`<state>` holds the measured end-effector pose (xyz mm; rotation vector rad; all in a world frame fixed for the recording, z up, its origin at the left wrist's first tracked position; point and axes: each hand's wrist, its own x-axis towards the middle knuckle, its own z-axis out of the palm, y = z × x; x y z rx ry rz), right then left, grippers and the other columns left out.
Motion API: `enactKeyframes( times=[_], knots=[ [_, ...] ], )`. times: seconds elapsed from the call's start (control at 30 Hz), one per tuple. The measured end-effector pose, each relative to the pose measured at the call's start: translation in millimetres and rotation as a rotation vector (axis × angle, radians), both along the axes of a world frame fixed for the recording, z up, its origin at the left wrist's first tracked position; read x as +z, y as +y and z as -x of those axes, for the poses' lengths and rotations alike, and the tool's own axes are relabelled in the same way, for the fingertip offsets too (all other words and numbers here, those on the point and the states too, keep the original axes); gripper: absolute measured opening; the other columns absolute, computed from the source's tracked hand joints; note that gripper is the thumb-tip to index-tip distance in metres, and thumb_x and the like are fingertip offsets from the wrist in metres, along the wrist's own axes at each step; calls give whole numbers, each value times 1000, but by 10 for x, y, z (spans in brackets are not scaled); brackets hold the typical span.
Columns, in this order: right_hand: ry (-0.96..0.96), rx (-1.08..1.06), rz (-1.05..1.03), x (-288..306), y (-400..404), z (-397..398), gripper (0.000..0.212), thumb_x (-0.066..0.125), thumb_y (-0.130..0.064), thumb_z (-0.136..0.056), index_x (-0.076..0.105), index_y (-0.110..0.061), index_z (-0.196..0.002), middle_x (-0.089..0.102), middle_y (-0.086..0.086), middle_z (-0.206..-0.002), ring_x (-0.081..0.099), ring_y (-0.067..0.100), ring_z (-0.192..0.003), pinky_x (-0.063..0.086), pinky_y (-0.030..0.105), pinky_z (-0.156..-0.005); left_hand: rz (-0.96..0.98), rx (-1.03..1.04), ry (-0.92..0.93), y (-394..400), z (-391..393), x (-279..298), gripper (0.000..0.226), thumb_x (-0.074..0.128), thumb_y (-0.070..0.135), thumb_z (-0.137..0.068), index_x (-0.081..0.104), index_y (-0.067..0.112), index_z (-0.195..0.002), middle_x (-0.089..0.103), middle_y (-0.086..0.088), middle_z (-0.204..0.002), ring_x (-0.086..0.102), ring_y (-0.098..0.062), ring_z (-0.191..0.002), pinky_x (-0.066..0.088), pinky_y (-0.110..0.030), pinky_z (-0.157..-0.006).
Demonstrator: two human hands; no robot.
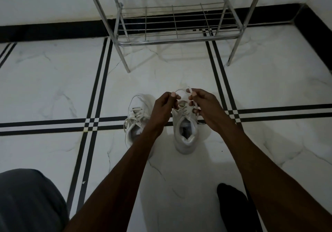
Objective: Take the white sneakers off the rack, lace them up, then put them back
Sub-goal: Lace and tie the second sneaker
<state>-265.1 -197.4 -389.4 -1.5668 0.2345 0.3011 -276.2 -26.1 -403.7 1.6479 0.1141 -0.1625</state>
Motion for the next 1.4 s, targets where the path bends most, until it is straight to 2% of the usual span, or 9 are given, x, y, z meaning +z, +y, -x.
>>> enactKeyframes(
  times=[0.17,0.33,0.47,0.67,0.8,0.9,1.1,1.23,1.4],
  knots=[
    [-63,170,202,8,-3,-37,47,51,-2,-99,54,-27,-139,72,3,-107,67,10,-84,51,27,-65,-89,-58,-56,1,7,15,29,48,31,-108,69,13,-115,61,7,-76,59,-7,-74,55,-26,-70],
    [-23,91,240,-30,-41,-57,30,62,-5,-93,54,-19,-118,77,6,-99,73,20,-90,59,44,-75,-156,-129,-45,-22,33,24,24,44,20,-109,60,23,-126,59,-5,-87,60,-14,-81,60,-55,-82],
    [23,-4,217,1,-65,-74,17,71,-8,-88,64,-10,-104,77,9,-90,74,20,-78,57,30,-60,-288,-190,-89,-29,18,34,28,45,9,-105,54,23,-128,68,-10,-93,68,-23,-84,63,-55,-78],
    [-58,129,284,-58,-51,-78,13,72,-6,-86,79,-8,-98,78,13,-92,75,24,-84,60,28,-73,-414,-192,-141,-92,1,72,25,52,0,-95,43,16,-112,74,-11,-82,66,-29,-67,52,-40,-53],
    [-50,221,167,-15,-43,-57,20,76,-18,-86,78,-5,-101,78,13,-92,75,15,-79,56,18,-69,-471,-176,-121,-121,-10,74,46,50,10,-81,37,24,-123,78,-1,-88,71,-29,-77,58,-53,-62],
    [-67,79,280,-38,25,-62,22,80,-32,-81,79,-14,-92,77,3,-79,71,7,-66,50,14,-56,-494,-190,-154,-132,-6,63,64,51,19,-79,32,18,-139,80,-1,-91,74,-28,-84,58,-46,-76],
    [-35,34,146,-107,9,-38,19,74,-16,-87,77,-10,-105,76,4,-91,68,6,-72,52,15,-60,-253,-105,100,-52,-36,-64,48,59,-2,-92,37,18,-130,75,-12,-105,70,-34,-99,60,-66,-69],
    [-249,310,505,-80,-84,-104,16,77,-11,-83,79,-12,-99,76,7,-97,71,10,-77,56,16,-64,-151,-53,205,-21,-54,-64,47,66,-2,-89,40,16,-124,72,-15,-112,69,-37,-105,59,-69,-67],
    [-429,364,864,-107,-47,-144,13,77,-8,-80,82,-15,-90,78,9,-92,70,22,-81,59,32,-78,-27,-29,236,6,-44,-81,34,63,2,-94,49,18,-122,77,-7,-108,71,-27,-102,65,-45,-64]
  ],
)
